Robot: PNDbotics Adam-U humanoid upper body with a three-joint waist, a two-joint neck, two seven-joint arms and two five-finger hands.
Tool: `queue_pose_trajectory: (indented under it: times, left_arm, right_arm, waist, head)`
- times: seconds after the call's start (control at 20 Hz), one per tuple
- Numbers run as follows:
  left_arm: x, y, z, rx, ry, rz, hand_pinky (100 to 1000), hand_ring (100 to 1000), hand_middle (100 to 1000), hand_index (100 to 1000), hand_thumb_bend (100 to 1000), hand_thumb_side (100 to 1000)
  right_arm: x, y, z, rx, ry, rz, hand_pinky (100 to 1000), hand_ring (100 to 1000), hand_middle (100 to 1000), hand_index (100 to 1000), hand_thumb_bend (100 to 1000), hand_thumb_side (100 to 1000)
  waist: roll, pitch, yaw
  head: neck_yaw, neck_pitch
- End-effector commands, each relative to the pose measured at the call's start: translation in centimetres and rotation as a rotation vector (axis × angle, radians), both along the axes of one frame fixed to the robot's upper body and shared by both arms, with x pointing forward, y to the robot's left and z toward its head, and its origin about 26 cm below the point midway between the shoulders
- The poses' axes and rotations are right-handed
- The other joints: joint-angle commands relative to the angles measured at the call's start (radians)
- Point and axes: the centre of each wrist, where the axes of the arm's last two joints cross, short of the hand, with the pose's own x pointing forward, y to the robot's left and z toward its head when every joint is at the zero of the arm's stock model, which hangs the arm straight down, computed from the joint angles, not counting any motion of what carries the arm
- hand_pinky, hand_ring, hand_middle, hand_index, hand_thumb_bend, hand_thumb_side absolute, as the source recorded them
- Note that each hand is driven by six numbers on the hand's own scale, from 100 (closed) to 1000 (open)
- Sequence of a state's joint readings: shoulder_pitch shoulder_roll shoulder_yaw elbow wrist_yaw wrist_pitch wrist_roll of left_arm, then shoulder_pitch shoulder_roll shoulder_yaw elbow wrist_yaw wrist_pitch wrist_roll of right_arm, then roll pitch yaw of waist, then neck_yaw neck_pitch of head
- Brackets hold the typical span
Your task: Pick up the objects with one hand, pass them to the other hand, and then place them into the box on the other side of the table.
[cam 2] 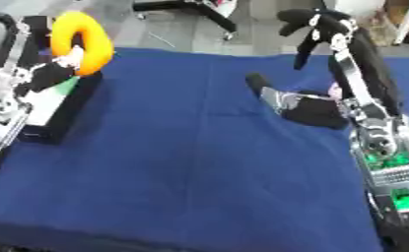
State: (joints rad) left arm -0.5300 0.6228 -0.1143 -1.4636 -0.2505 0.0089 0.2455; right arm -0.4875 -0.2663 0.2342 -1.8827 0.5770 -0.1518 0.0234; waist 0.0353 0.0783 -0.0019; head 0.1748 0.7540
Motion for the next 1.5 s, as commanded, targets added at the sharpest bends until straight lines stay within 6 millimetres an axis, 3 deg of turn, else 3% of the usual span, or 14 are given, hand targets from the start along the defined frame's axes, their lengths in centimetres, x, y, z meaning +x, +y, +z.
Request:
queue_pose_trajectory:
  times: [0.05, 0.15, 0.2, 0.4, 0.65, 1.0, 1.2, 1.35, 1.45, 1.5]
  left_arm:
    - [0.5, 2.5, 2.1, 0.128, -0.035, 0.133, 486, 560, 375, 366, 100, 100]
    - [0.6, 2.6, 2.1, 0.144, -0.036, 0.146, 486, 560, 375, 366, 100, 100]
    - [0.6, 2.7, 2.1, 0.149, -0.033, 0.152, 484, 502, 349, 372, 401, 100]
    - [0.6, 6.6, 2.9, 0.266, 0.069, 0.291, 486, 459, 312, 354, 530, 100]
    - [0.8, 10.5, 2.3, 0.373, 0.212, 0.488, 488, 397, 250, 364, 627, 100]
    - [1.4, 13.5, -1.3, 0.48, 0.373, 0.616, 535, 388, 305, 422, 640, 100]
    - [1.5, 14.4, -3.5, 0.533, 0.454, 0.609, 654, 572, 554, 661, 674, 100]
    - [1.5, 14.5, -4.6, 0.567, 0.504, 0.592, 733, 708, 731, 807, 732, 288]
    - [1.5, 14.4, -4.9, 0.587, 0.528, 0.579, 796, 794, 827, 893, 794, 468]
    - [1.5, 14.4, -4.9, 0.597, 0.534, 0.575, 796, 794, 827, 893, 794, 468]
  right_arm:
    - [0.1, -0.5, 0.5, -0.009, -0.019, -0.01, 567, 382, 618, 809, 462, 441]
    - [0.1, -0.5, 0.5, -0.008, -0.018, -0.01, 567, 382, 618, 809, 462, 441]
    - [0.1, -0.5, 0.4, -0.01, -0.015, -0.012, 563, 376, 612, 807, 462, 440]
    - [0.1, -0.6, 0.0, -0.013, 0.001, -0.01, 560, 372, 608, 805, 462, 439]
    - [0.1, -0.5, -0.1, -0.012, 0.011, -0.002, 558, 369, 604, 803, 461, 440]
    - [0.1, -0.5, -0.2, -0.015, 0.017, 0.008, 557, 366, 602, 803, 458, 440]
    - [0.1, -0.5, -0.3, -0.015, 0.02, 0.01, 556, 364, 600, 802, 456, 440]
    - [0.1, -0.5, -0.3, -0.016, 0.02, 0.011, 557, 364, 600, 803, 454, 440]
    - [0.1, -0.5, -0.3, -0.015, 0.021, 0.01, 557, 363, 599, 803, 453, 439]
    - [0.1, -0.6, -0.3, -0.015, 0.021, 0.01, 557, 363, 599, 803, 453, 439]
  waist:
    - [0.002, -0.019, -0.001]
    - [0.002, -0.019, -0.001]
    - [0.004, -0.02, 0.0]
    - [0.006, -0.024, -0.008]
    - [0.008, -0.024, -0.02]
    - [0.01, -0.028, -0.023]
    - [0.006, -0.028, -0.024]
    - [0.004, -0.028, -0.024]
    - [0.003, -0.027, -0.023]
    - [0.003, -0.027, -0.023]
  head:
    - [0.01, -0.008]
    - [0.01, -0.008]
    - [0.001, -0.009]
    - [-0.028, -0.016]
    - [-0.025, -0.019]
    - [-0.032, -0.023]
    - [-0.034, -0.027]
    - [-0.037, -0.027]
    - [-0.038, -0.025]
    - [-0.038, -0.024]
